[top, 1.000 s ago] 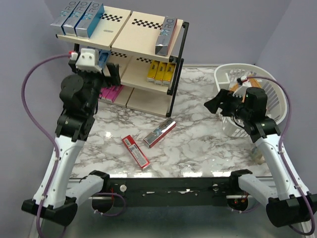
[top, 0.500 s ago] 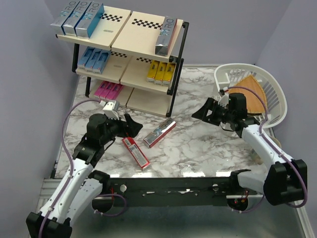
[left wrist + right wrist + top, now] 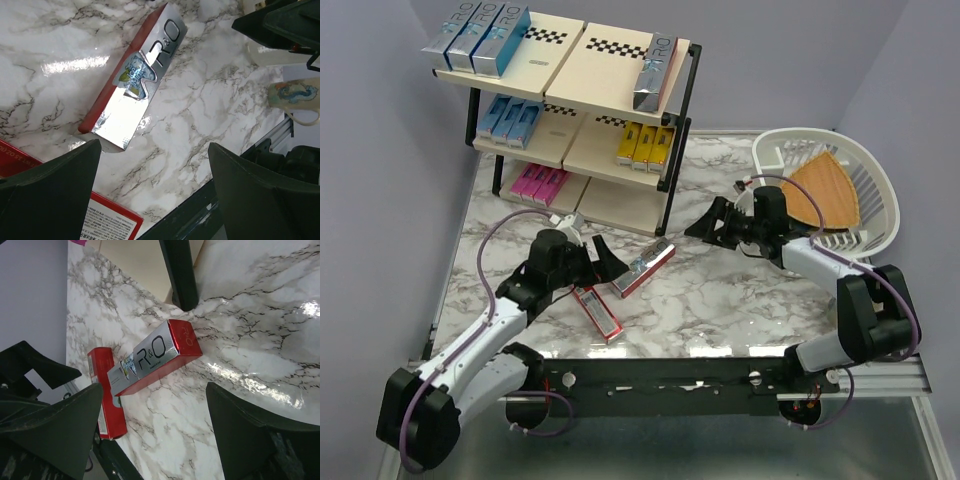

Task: Place and organize the toothpastes onto the shelf
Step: Pick up the toothpaste from the center of the board.

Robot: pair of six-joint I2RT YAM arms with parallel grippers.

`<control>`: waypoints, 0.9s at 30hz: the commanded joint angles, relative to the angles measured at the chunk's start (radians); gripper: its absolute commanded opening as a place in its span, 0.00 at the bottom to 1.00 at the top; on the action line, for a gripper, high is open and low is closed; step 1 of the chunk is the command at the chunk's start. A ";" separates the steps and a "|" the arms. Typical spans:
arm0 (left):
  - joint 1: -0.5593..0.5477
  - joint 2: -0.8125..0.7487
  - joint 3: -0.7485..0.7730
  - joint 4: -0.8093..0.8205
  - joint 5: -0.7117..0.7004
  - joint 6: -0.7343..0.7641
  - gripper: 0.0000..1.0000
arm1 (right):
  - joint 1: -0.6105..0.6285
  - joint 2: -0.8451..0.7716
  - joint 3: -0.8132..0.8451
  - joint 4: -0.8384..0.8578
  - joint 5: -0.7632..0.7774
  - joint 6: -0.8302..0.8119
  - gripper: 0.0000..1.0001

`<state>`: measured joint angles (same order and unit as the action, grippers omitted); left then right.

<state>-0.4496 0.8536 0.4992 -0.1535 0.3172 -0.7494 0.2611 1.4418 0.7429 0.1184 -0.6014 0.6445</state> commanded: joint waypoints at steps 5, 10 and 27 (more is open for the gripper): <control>-0.078 0.189 0.084 -0.079 -0.020 -0.036 0.99 | 0.040 0.118 0.061 0.139 -0.012 0.026 0.92; -0.095 0.200 0.064 -0.081 -0.020 -0.057 0.99 | 0.063 0.183 0.087 0.178 -0.023 0.032 0.92; -0.141 0.367 0.125 -0.120 -0.101 -0.010 0.99 | 0.089 0.310 0.127 0.263 -0.017 0.049 0.92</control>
<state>-0.5793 1.1812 0.5980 -0.3000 0.2527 -0.7677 0.3382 1.7172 0.8330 0.3225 -0.6121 0.6891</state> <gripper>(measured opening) 0.991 0.920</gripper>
